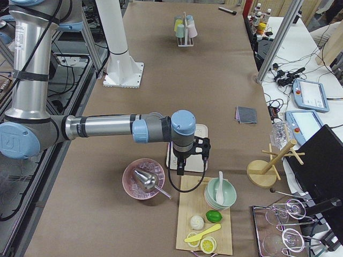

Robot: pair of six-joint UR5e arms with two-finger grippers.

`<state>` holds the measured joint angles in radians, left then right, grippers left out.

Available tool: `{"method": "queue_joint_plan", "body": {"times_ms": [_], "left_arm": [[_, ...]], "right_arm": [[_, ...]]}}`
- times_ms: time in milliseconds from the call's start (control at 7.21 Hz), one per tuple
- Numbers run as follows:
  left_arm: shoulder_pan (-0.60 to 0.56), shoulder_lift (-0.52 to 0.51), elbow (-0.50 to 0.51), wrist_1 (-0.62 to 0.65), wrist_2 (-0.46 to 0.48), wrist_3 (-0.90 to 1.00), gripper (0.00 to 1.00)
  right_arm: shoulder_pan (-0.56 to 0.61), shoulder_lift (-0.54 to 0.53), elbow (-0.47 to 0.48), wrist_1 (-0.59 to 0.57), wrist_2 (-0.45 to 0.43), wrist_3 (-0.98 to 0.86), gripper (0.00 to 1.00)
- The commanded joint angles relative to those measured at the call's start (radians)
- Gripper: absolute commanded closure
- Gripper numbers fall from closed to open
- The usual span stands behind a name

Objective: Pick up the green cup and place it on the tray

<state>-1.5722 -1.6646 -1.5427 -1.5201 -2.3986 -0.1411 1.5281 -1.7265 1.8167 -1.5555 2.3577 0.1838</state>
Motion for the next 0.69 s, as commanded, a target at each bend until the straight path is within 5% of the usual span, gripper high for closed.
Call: {"method": "queue_joint_plan", "body": {"times_ms": [0,555], "left_arm": [[-0.011,-0.001,-0.004,-0.003,-0.001,0.0,0.01],[-0.037,0.026,-0.008,-0.014,0.001,-0.002,0.01]], "right_arm": [[0.004,-0.01,0.006,-0.002,0.006,-0.001,0.0],[0.003,-0.001,0.016,-0.006,-0.001,0.012,0.0]]}}
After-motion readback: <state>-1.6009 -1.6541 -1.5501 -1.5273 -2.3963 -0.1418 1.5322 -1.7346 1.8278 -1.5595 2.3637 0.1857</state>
